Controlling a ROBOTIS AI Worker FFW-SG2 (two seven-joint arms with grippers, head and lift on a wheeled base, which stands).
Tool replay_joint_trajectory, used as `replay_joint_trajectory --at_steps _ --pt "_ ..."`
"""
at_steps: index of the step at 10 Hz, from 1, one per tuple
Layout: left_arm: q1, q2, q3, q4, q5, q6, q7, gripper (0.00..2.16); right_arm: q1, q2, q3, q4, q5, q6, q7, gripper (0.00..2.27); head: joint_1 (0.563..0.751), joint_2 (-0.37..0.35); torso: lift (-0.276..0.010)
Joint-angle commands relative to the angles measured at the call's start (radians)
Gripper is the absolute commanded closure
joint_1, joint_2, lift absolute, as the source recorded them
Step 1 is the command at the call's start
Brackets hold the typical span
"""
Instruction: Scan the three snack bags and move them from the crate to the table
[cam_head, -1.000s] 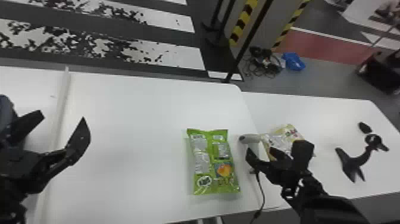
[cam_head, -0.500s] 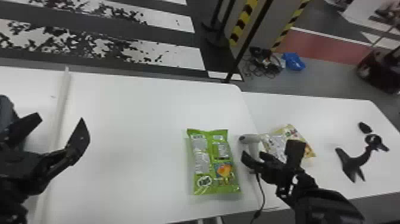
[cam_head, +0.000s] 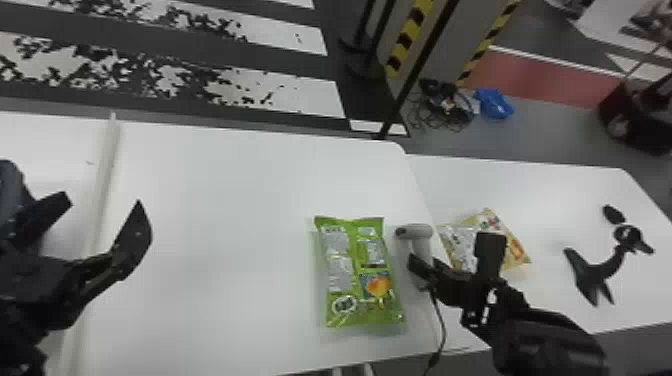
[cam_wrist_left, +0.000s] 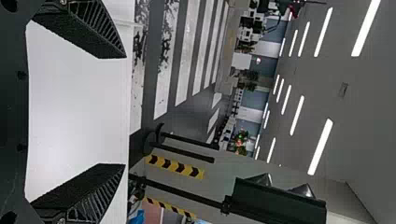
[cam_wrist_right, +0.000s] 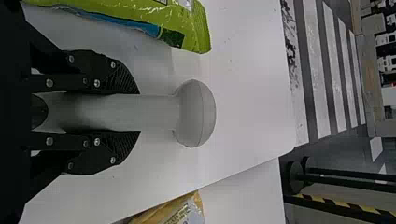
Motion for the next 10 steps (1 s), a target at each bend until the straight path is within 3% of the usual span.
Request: replay_joint_trajectory --at_steps 1,3,6,8,10 --pt "0.002 0.000 -0.005 -0.006 0.000 0.006 0.000 0.03 0.015 0.002 -0.010 -0.011 -0.011 -0.024 -0.012 2.24 0.695 -0.350 -0.062" --pt "0.006 0.000 -0.006 -0.012 -0.005 0.022 0.001 0.03 0.111 0.012 -0.041 -0.155 -0.083 -0.048 -0.040 2.24 0.695 -0.350 -0.062" --pt "0.009 -0.002 -0.029 -0.015 -0.008 0.018 0.012 0.03 0.275 0.095 -0.053 -0.596 -0.154 0.200 -0.122 2.24 0.695 -0.350 -0.062" --pt "0.009 -0.006 -0.037 -0.015 -0.012 0.018 0.017 0.03 0.308 0.144 0.018 -0.754 -0.161 0.286 -0.145 2.24 0.695 -0.350 -0.062" --pt "0.014 -0.002 -0.039 -0.015 -0.012 0.018 0.021 0.03 0.299 0.166 0.148 -0.792 -0.089 0.314 -0.181 2.24 0.695 -0.263 -0.062"
